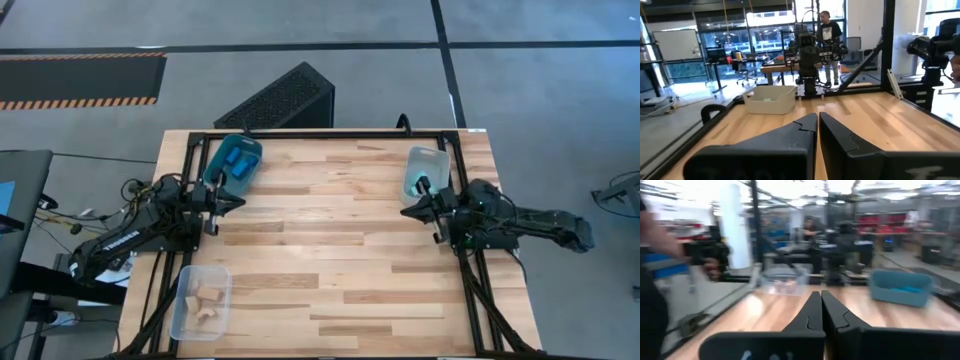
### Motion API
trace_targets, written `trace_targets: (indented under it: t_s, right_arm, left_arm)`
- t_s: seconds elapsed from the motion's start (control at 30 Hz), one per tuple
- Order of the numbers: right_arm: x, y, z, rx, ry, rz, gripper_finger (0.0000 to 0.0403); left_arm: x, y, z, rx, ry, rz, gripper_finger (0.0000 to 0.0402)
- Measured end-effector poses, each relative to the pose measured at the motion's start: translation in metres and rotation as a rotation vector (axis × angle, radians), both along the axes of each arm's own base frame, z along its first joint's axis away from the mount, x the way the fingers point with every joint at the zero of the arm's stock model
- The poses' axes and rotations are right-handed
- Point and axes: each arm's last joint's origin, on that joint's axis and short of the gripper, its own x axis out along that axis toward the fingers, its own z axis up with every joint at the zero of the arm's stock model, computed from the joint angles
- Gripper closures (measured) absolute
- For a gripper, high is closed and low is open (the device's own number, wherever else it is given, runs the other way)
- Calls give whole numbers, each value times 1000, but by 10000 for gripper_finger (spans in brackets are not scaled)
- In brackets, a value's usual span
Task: Sort & place blocks by color
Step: Return to Home Position
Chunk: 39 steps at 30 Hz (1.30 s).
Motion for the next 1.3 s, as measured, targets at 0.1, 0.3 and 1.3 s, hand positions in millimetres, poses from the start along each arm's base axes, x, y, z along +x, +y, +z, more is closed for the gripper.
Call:
trace_targets:
  t_s: [0.1, 0.3, 1.3]
  right_arm:
    - [-1, 3, 1, -27, -16, 87, 401]
    - [-6, 6, 4, -73, -54, 158, 400]
    - [-10, 9, -8, -40, 55, 222, 396]
  left_arm:
    - [1, -1, 0, -9, -4, -12, 393]
    - [1, -1, 8, 1, -79, 57, 393]
    - [11, -21, -6, -11, 48, 134, 393]
